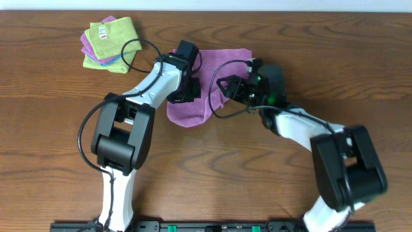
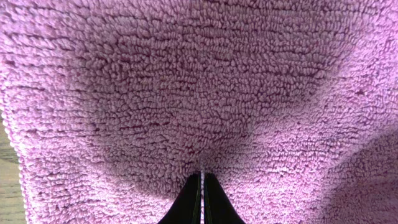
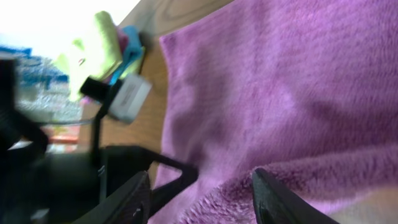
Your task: Fold the cloth
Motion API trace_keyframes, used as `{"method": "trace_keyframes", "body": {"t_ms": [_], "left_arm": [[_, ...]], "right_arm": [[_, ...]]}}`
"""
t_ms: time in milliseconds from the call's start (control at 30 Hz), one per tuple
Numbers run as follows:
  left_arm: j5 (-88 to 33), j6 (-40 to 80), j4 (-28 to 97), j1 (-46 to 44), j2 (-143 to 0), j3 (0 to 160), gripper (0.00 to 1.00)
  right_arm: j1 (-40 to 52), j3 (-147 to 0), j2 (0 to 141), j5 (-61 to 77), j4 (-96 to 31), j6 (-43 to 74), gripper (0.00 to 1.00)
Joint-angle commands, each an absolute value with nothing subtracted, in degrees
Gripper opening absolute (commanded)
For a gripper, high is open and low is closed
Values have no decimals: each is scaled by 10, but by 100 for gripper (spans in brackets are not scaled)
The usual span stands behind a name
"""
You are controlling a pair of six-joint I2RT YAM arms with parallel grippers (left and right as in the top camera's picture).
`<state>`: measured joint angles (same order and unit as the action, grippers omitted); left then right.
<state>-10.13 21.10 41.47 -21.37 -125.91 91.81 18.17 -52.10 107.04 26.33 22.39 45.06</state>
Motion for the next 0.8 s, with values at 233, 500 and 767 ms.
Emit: {"method": "trace_keyframes", "body": {"t_ms": [233,500,767], "left_arm": [[-70,205,436,-198,-1291,911,5],[-71,205,438,-163,-1291,911,6],[-86,202,454,-133,-1291,912,6]], "right_arm": [[186,-680,1227,254,218,441,54],[159,-701,1194,294,161,421,54],[141,-701,1117,443,21,424,58]]}}
